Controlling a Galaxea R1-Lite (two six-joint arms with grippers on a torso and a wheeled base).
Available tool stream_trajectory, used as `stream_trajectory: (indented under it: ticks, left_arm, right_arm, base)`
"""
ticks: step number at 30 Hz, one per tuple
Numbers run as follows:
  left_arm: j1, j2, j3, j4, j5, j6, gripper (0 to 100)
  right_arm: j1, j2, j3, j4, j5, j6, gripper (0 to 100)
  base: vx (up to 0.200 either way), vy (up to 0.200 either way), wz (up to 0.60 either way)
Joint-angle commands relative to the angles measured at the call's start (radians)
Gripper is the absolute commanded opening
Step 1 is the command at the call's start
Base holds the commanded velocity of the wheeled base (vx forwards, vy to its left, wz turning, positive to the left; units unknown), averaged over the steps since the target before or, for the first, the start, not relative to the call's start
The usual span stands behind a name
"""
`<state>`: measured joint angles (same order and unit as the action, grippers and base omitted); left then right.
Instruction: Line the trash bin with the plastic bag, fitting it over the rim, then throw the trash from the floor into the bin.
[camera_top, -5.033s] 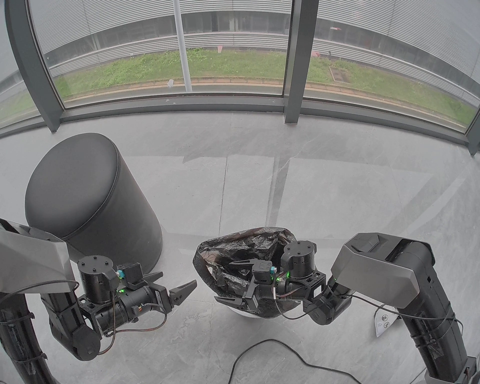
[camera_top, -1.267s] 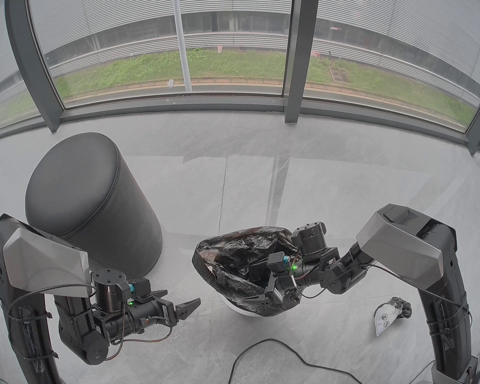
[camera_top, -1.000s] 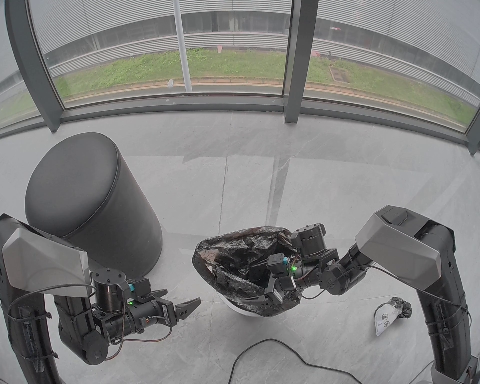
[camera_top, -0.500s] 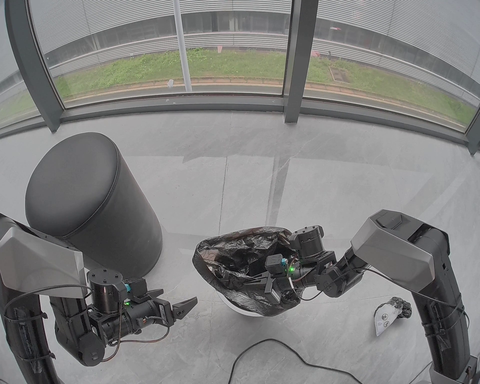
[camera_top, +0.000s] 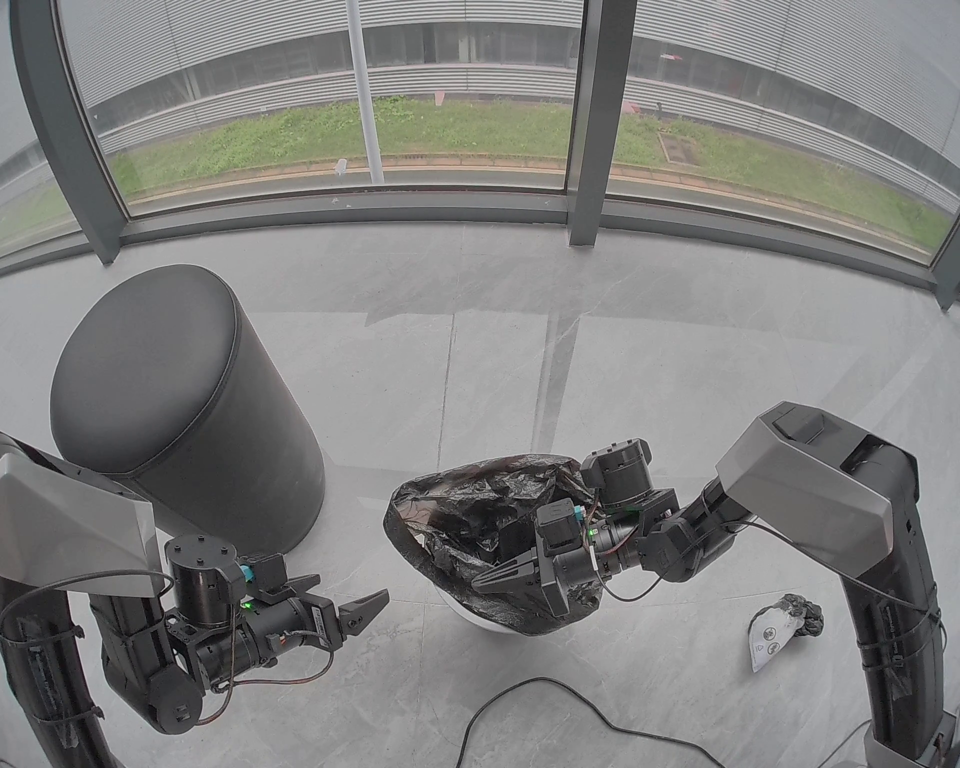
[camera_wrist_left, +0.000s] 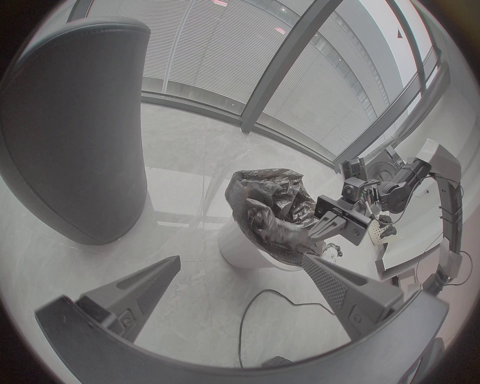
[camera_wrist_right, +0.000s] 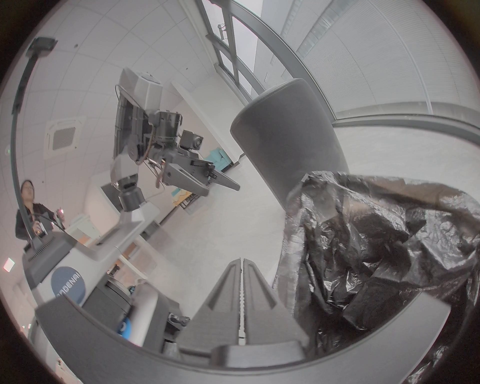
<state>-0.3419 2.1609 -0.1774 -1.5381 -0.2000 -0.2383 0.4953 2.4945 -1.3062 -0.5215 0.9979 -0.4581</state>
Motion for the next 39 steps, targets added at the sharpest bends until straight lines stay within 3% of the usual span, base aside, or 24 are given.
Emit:
stream_trajectory:
  ticks: [1,9,10,13,19,20,28,31,34,39]
  left_arm:
    - [0.000,-0.006,0.001,0.000,0.005,-0.004,100]
    - [0.000,0.024,-0.004,0.000,0.005,-0.004,100]
    - [-0.002,0.030,-0.007,0.000,0.005,-0.006,100]
    - [-0.002,0.066,-0.030,0.000,0.005,-0.015,100]
    - [0.001,0.131,-0.220,0.000,0.067,-0.119,100]
    - [0.003,0.160,-0.312,0.001,0.062,-0.133,100]
    - [0.001,0.246,-0.373,0.000,-0.073,-0.193,100]
    - [0.001,0.254,-0.384,0.000,-0.095,-0.205,100]
    - [0.001,0.263,-0.410,0.000,-0.170,-0.250,100]
    - [0.009,0.298,-0.427,0.000,-0.176,-0.250,100]
  right_arm:
    - [0.002,-0.052,0.004,0.038,0.021,0.009,0]
    - [-0.018,-0.057,-0.019,0.052,-0.004,0.002,0]
    - [-0.026,-0.060,-0.018,0.046,-0.015,0.002,100]
    - [-0.046,-0.080,-0.010,0.029,-0.042,0.002,100]
    - [-0.103,-0.146,0.050,-0.081,-0.045,0.013,100]
    - [-0.143,-0.189,0.119,-0.124,-0.045,0.015,100]
    - [-0.242,-0.339,0.393,-0.258,-0.045,0.016,100]
    - [-0.258,-0.358,0.430,-0.293,-0.045,0.016,100]
    - [-0.282,-0.385,0.496,-0.350,-0.045,0.016,100]
    - [-0.284,-0.396,0.524,-0.393,-0.047,0.016,100]
  base:
    - [0.000,0.000,0.00]
    - [0.000,0.000,0.00]
    - [0.000,0.000,0.00]
    - [0.000,0.000,0.00]
    - [0.000,0.000,0.00]
    - [0.000,0.000,0.00]
    - [0.000,0.000,0.00]
    - [0.000,0.000,0.00]
    - [0.000,0.000,0.00]
    - [0.000,0.000,0.00]
